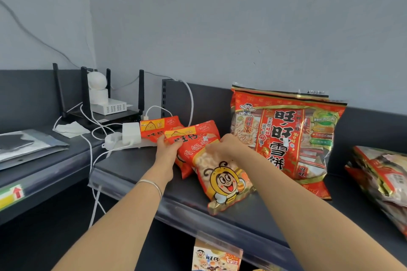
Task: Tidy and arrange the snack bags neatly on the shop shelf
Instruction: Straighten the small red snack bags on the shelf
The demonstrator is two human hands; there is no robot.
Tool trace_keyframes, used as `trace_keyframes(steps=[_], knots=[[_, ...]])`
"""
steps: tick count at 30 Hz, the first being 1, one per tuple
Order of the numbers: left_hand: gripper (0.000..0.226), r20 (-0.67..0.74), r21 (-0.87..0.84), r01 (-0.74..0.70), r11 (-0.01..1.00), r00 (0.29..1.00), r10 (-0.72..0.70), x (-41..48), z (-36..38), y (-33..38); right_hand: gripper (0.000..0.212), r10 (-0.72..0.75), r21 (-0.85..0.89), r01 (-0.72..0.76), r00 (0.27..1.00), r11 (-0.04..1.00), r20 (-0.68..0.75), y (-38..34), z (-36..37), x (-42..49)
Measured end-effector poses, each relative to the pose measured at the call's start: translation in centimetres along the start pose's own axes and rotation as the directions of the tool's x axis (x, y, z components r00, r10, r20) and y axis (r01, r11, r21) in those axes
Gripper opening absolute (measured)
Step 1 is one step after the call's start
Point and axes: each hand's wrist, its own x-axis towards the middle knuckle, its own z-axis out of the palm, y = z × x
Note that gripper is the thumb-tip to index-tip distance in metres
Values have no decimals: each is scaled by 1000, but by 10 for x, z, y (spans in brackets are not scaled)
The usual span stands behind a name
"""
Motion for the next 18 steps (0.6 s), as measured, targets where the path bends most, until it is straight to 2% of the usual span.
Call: trace_keyframes(steps=[4, 8, 11, 14, 18], knots=[[56, 9, -37, 17, 999, 1000, -17, 8, 2, -4, 67, -3, -72, 4, 1000, 997, 25, -6, 3, 4], [76, -18, -100, 46, 994, 999, -48, 12, 8, 3, 79, 34, 166, -52, 993, 985, 111, 1, 3, 12], [94, -65, -164, 47, 985, 996, -58, 12, 11, 8, 82, 32, 260, -59, 994, 964, 105, 4, 3, 14], [94, -77, -220, 12, 976, 997, -30, 9, 10, 12, 88, 13, 379, -51, 995, 924, 102, 6, -1, 11], [94, -36, -208, -95, 973, 995, 90, -1, 8, 32, 90, -32, 513, -21, 995, 858, 93, -1, -1, 9]])
